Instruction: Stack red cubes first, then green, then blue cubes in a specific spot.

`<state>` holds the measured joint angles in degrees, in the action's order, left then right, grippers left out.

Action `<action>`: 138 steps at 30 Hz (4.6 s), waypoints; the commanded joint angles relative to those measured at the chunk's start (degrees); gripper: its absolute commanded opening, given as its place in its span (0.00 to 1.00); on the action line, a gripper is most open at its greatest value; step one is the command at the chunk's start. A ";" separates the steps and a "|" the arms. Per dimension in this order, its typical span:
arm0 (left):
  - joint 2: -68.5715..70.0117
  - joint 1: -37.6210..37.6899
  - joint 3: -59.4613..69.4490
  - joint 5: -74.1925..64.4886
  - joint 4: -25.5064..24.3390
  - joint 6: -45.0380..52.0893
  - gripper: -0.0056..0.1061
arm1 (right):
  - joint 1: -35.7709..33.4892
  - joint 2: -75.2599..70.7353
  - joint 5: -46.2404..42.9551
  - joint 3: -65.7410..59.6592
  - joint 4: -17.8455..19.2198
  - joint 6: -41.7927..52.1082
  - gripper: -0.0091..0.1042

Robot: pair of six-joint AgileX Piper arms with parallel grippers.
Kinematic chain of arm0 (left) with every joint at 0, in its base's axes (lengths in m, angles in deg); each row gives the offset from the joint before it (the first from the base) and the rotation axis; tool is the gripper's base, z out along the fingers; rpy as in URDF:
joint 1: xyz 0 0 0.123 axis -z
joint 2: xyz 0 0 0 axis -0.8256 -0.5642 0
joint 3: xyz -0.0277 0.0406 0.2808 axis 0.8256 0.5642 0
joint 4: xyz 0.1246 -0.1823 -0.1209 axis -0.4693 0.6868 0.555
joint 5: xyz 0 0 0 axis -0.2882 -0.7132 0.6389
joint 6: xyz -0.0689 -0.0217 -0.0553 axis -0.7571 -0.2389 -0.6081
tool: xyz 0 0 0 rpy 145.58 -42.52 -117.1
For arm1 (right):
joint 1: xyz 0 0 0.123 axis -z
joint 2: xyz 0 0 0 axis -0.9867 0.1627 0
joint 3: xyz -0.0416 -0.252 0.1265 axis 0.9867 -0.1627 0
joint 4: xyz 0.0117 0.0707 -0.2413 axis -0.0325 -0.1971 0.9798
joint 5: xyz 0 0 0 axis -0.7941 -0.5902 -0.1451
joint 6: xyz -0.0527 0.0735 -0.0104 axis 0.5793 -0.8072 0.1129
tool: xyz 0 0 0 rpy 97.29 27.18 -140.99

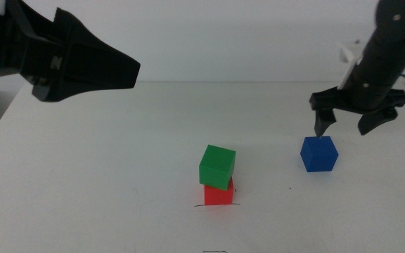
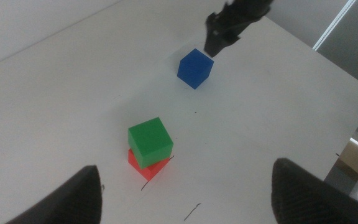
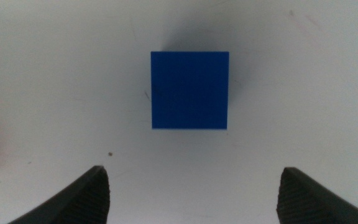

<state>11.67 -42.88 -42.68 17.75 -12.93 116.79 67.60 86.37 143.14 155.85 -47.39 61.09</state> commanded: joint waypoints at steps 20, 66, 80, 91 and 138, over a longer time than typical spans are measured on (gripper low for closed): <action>0.88 0.10 -1.42 2.70 2.74 -0.16 0.89 | 0.11 10.60 1.43 9.03 0.11 3.89 0.84; 0.88 0.10 -1.42 2.70 2.74 -0.14 0.89 | -19.81 -11.00 6.55 0.61 6.06 -26.03 0.07; 0.88 0.10 -1.42 2.70 2.74 -0.14 0.89 | -27.54 3.53 6.61 19.85 4.17 -30.65 0.07; 0.88 0.10 -1.42 2.70 2.74 -0.14 0.89 | -27.93 5.64 6.56 20.83 5.44 -30.82 0.07; 0.88 0.10 -1.42 2.65 2.74 -0.10 0.89 | -2.50 -35.83 -12.79 -10.51 6.01 -10.68 0.71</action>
<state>11.67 -42.88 -42.64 17.75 -12.93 116.84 61.77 55.27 136.60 148.06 -40.77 47.06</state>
